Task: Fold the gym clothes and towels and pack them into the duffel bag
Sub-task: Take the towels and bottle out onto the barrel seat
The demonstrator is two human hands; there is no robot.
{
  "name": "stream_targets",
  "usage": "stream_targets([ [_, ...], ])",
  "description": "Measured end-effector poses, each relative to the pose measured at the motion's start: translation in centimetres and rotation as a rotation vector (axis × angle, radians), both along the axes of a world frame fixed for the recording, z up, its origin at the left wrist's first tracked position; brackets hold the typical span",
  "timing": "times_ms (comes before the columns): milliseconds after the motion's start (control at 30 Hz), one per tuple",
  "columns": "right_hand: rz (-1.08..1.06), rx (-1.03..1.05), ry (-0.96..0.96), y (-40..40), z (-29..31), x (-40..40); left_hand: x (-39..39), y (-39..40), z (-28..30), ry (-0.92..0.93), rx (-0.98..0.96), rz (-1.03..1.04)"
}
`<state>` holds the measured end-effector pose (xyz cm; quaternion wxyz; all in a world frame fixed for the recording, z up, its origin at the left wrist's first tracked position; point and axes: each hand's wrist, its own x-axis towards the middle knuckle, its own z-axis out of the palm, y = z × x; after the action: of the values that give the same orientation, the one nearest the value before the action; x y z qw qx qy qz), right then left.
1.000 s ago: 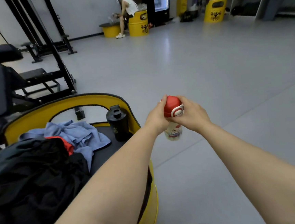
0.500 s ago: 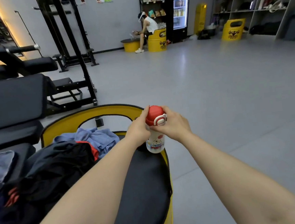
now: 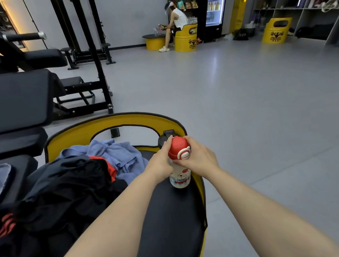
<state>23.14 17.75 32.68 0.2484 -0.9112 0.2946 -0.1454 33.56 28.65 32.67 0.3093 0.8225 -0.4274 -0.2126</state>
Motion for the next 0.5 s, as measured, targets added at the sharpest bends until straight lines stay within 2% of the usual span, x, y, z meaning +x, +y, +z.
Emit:
stream_targets([
  [500,-0.056,0.147,-0.05,-1.3,-3.6,0.1,-0.4,-1.7,-1.5,-0.007,0.055,-0.083],
])
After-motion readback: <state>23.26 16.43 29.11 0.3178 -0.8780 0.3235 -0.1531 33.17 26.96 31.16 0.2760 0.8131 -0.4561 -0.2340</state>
